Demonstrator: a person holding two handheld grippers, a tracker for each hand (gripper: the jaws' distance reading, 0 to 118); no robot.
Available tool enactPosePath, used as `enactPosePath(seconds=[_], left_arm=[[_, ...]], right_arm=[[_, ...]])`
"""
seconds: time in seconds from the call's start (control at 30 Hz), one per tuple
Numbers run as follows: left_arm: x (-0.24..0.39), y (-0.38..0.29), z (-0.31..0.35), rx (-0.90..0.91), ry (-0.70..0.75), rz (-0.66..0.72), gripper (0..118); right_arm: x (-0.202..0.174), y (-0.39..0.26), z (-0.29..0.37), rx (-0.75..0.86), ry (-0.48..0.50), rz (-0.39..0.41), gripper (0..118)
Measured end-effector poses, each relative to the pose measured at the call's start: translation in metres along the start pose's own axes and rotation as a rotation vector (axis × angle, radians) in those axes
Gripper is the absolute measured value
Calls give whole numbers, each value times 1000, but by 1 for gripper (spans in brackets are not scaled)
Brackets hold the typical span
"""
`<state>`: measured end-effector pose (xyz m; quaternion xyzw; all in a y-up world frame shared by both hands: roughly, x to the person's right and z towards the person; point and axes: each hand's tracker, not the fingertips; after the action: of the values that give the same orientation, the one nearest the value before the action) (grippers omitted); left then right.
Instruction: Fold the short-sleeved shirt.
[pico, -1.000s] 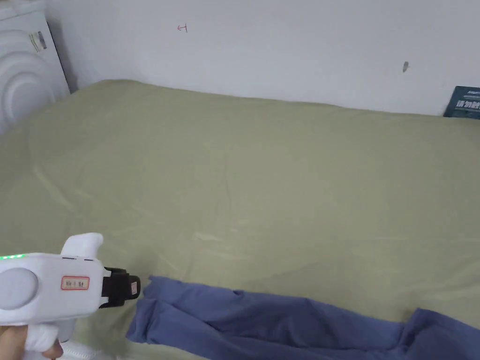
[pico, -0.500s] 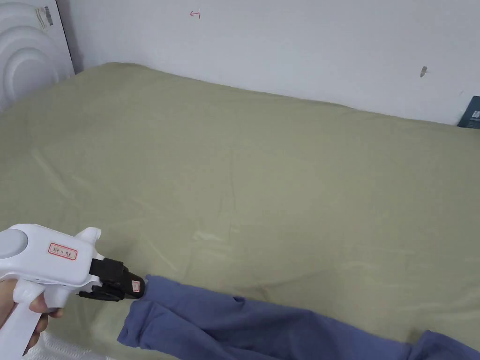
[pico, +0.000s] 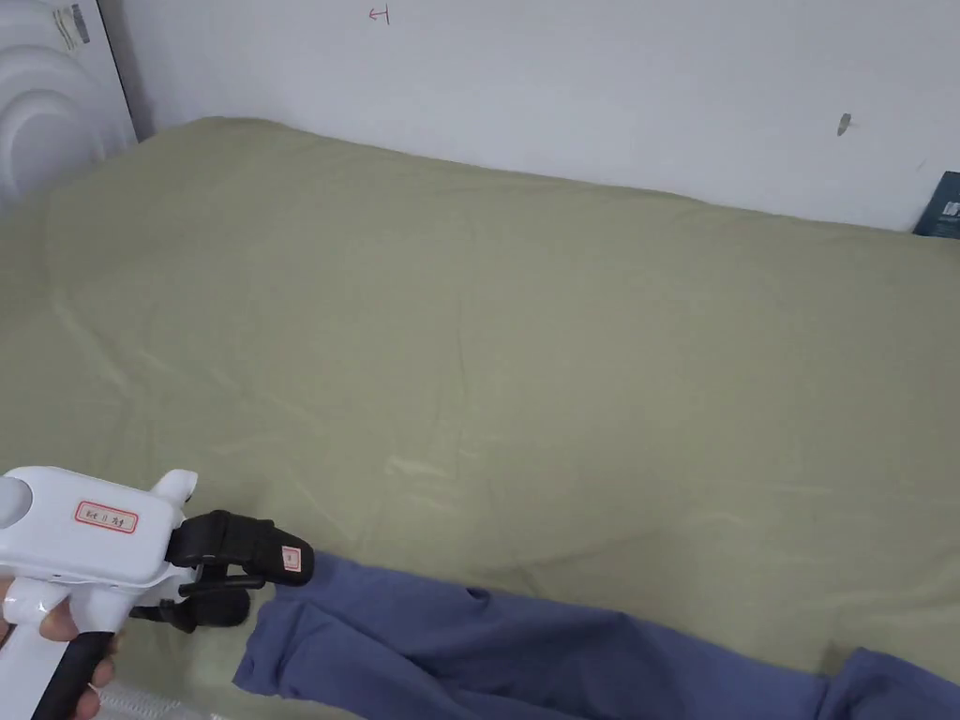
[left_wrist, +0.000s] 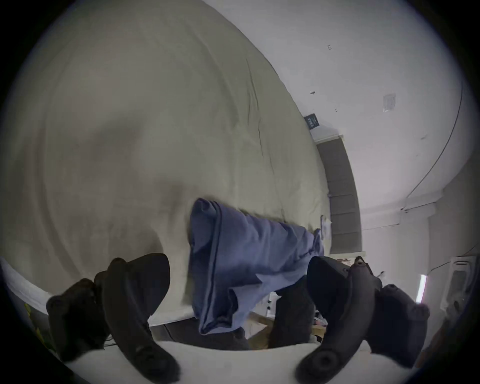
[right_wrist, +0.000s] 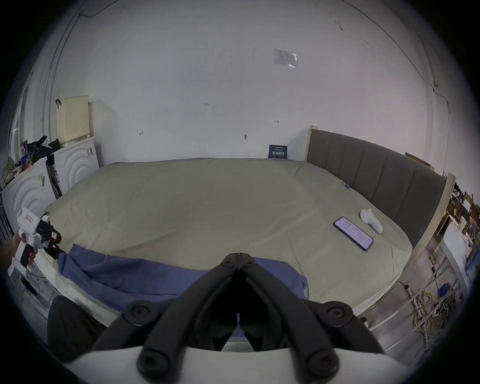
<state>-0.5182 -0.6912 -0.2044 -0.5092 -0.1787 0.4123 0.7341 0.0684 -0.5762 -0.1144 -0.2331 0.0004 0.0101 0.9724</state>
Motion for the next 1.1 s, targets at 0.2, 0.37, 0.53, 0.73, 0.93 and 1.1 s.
enactPosePath(seconds=[0.2,0.37,0.53,0.73,0.93,1.1], left_arm=[[-8,4,-30,-37,-37,1,109],[-4,5,-23,-34,-41,46,22],[-12,-5,-26,-11,57,29,6],[16,-17,7,43,103,-4,6],[52,-17,48,156,155,-24,6],[83,-21,66,156,193,-36,6]], right_arm=[[-5,-2,1,-21,4,0,0],[-6,-1,0,-23,13,-5,0],[-9,2,4,-15,36,0,0],[-3,3,9,-4,48,-14,0],[2,4,14,5,66,-25,0],[8,2,17,17,82,-34,0]])
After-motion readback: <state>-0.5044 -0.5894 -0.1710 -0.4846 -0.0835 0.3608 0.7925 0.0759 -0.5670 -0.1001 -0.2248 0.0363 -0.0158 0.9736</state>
